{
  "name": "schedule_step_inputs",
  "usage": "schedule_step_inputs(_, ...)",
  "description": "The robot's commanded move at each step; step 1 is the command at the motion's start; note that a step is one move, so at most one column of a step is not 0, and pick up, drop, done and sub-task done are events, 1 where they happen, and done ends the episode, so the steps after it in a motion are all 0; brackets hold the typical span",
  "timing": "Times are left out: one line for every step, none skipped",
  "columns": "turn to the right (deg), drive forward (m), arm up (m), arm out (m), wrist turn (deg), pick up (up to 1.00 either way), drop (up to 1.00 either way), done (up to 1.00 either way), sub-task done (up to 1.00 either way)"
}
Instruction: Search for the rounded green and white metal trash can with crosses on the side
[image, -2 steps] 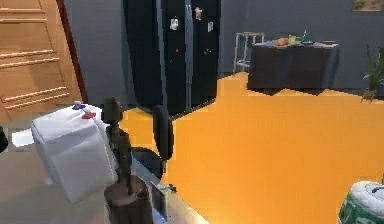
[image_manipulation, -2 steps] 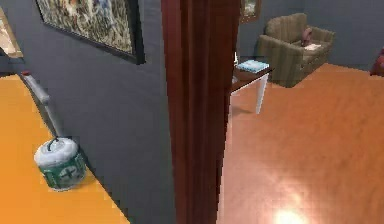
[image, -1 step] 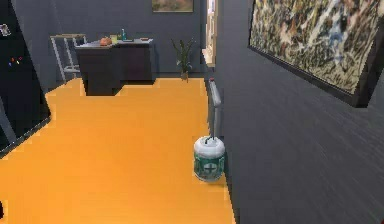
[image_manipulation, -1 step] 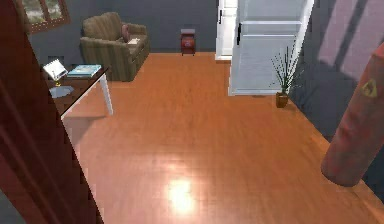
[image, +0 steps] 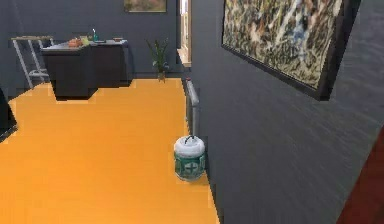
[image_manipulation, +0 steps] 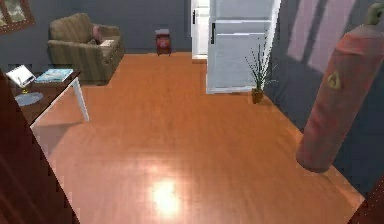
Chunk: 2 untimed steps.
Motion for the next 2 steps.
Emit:
schedule_step_inputs(0.0, 0.55, 0.0, 0.0, 0.0, 0.0, 0.0, 0.0, 0.0)
schedule_step_inputs(0.0, 0.0, 0.0, 0.0, 0.0, 0.0, 0.0, 1.0, 0.0)
